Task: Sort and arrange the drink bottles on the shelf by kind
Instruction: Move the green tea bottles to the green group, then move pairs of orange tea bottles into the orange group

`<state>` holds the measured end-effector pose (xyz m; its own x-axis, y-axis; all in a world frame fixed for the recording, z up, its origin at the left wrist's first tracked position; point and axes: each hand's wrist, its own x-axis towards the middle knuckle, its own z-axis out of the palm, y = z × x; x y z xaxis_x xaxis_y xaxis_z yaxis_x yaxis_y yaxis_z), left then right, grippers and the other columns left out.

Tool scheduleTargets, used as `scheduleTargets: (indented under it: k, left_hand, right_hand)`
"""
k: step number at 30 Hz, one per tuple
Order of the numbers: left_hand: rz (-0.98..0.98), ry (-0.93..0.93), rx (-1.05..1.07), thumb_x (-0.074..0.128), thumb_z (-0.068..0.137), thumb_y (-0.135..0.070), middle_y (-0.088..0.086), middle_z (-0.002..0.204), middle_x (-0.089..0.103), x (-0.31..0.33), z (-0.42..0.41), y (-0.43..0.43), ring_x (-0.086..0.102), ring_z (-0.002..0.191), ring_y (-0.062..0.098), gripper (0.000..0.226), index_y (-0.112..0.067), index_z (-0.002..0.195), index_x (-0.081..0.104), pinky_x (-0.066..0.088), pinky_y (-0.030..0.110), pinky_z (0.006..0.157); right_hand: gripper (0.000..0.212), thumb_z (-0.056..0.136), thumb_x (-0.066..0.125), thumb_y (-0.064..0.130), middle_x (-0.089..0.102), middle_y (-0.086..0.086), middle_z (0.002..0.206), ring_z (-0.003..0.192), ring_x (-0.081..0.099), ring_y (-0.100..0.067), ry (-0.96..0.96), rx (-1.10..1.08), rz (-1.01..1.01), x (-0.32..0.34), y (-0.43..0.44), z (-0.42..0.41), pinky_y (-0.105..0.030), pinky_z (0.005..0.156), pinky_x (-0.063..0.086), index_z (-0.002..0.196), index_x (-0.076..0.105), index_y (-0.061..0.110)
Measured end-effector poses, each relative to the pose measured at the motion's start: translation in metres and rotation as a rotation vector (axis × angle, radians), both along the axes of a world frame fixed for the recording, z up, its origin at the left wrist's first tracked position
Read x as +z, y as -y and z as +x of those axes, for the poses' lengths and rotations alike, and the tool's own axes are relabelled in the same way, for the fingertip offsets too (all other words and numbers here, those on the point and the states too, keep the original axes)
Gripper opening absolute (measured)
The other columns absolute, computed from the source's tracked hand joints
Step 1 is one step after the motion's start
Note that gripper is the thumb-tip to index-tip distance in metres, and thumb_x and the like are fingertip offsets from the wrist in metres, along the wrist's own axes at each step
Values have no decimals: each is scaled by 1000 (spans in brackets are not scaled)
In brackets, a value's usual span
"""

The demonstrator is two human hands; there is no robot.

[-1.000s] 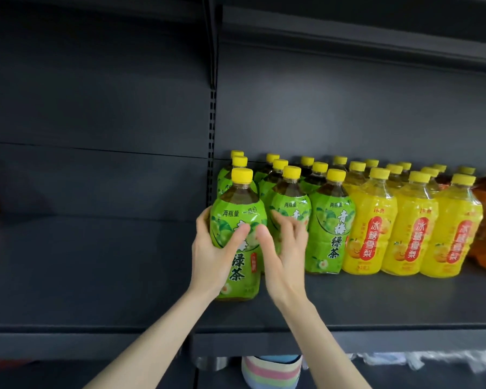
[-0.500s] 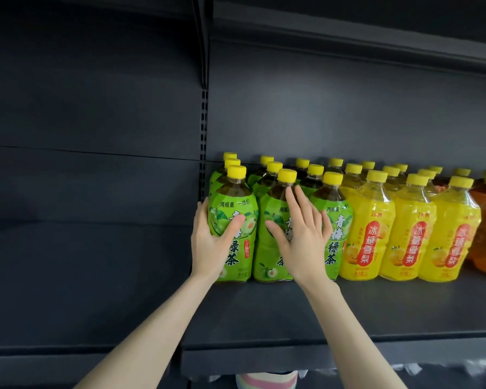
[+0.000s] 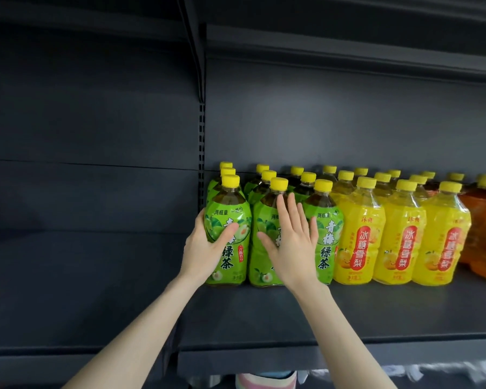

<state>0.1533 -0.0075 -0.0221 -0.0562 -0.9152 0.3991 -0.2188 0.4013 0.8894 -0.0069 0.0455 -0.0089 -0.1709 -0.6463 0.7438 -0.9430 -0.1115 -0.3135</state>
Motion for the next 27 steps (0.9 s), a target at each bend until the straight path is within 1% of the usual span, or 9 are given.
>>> scheduleTargets:
  k: [2, 4, 6, 8, 10, 13, 19, 22, 27]
  left_hand:
    - [15, 99, -67, 60, 76, -64, -13, 111, 63, 7, 11, -4, 60, 105, 11, 67, -33, 132, 40, 50, 36, 91]
    - [-48, 260, -30, 60, 81, -57, -12, 114, 62, 11, 24, -7, 59, 107, 11, 55, -29, 127, 48, 49, 34, 90]
    - [-159, 399, 75, 60, 83, -52, -7, 115, 63, 16, 39, -13, 58, 107, 14, 48, -23, 121, 56, 49, 38, 91]
    - [-231, 390, 91, 62, 86, -39, -5, 103, 68, 23, 54, -21, 63, 98, 11, 30, -19, 109, 64, 51, 38, 88]
    - [-299, 367, 71, 61, 89, -28, -9, 89, 70, 31, 71, -33, 65, 86, 4, 15, -18, 99, 68, 53, 36, 84]
    - [-401, 400, 104, 59, 90, -24, -11, 83, 69, 39, 107, -47, 65, 81, 3, 11, -19, 93, 69, 54, 33, 79]
    - [-430, 428, 230, 62, 88, -22, -15, 77, 68, 35, 215, -68, 64, 75, 1, 7, -22, 88, 69, 52, 27, 70]
    - [-394, 418, 268, 63, 87, -20, -16, 77, 68, 22, 283, -70, 64, 75, 1, 6, -22, 88, 70, 53, 30, 72]
    - [-358, 406, 331, 63, 87, -18, -13, 81, 68, 0, 375, -57, 63, 79, 1, 8, -18, 92, 69, 54, 34, 73]
  right_hand:
    - [68, 91, 60, 37, 19, -6, 159, 148, 16, -27, 7, 6, 38, 7, -8, 1, -42, 118, 4, 149, 30, 18]
    - [52, 90, 63, 33, 30, -10, 155, 143, 27, -30, 37, 10, 3, 13, -18, 7, -45, 115, 21, 137, 50, 14]
    - [37, 88, 65, 29, 45, -13, 145, 132, 42, -34, 61, 17, -52, 18, -26, 17, -46, 103, 38, 120, 63, 10]
    - [30, 89, 65, 26, 56, -11, 133, 119, 52, -33, 77, 59, -76, 23, -31, 30, -42, 91, 46, 112, 65, 7]
    - [26, 90, 63, 24, 61, -9, 122, 107, 59, -31, 71, 106, -91, 30, -34, 48, -37, 80, 47, 108, 66, 6]
    - [24, 93, 58, 24, 62, -4, 116, 100, 60, -28, 68, 160, -80, 40, -37, 82, -34, 71, 45, 108, 65, 7]
    - [21, 92, 57, 26, 63, -2, 107, 94, 60, -25, 99, 253, -59, 36, -33, 179, -33, 71, 45, 106, 66, 12]
    - [22, 93, 55, 27, 62, 0, 108, 97, 60, -22, 136, 294, 1, 22, -28, 245, -37, 78, 50, 108, 65, 14]
    - [24, 96, 50, 29, 60, 4, 113, 100, 57, -17, 159, 329, 83, 4, -15, 337, -30, 77, 44, 111, 63, 16]
